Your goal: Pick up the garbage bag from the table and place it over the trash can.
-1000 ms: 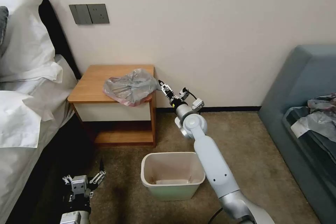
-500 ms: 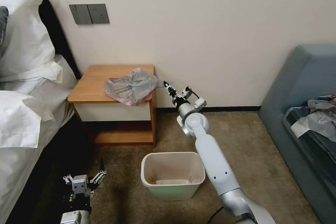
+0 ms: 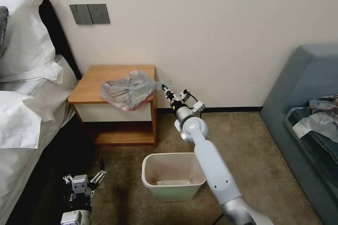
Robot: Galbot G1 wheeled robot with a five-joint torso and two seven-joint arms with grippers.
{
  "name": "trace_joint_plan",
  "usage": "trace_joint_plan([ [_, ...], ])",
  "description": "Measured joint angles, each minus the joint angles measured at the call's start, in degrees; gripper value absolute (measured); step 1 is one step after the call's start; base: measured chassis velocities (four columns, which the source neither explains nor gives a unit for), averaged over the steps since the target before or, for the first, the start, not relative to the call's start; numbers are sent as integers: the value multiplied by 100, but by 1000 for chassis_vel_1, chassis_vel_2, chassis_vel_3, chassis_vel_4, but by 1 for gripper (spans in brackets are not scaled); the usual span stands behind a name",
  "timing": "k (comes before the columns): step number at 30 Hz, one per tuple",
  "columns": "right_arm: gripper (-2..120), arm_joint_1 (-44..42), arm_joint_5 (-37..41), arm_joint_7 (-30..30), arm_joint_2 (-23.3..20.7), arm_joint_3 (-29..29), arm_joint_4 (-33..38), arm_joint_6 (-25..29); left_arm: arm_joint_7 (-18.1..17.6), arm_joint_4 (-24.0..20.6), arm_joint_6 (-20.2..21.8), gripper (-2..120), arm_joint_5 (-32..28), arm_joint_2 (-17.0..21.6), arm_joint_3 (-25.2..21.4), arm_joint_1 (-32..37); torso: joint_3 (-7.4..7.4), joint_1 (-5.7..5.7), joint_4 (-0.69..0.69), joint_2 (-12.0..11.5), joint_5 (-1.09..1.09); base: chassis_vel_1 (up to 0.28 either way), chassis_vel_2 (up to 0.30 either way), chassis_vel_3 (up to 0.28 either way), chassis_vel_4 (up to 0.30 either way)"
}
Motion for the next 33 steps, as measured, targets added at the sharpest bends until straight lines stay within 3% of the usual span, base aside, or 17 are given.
trace_joint_plan([
  [6,0,-447,-30,310,1,-231,745,206,-43,-37,7,100,-318,0,-19,-95,0,-1,1,0,0,0,0,0,0],
  [9,0,-850,-31,793,1,-435,1346,451,-75,-84,16,100,-587,9,-24,-161,0,0,1,0,-1,0,0,0,0],
  [20,0,-1591,-250,2144,0,-803,2556,745,-157,-124,119,100,-974,184,-47,-309,0,-1,0,0,0,0,0,0,0],
  [33,0,-2366,-269,2301,-446,-936,3447,611,-165,51,131,100,-994,233,7,-458,0,-1,0,0,1,0,0,0,0],
])
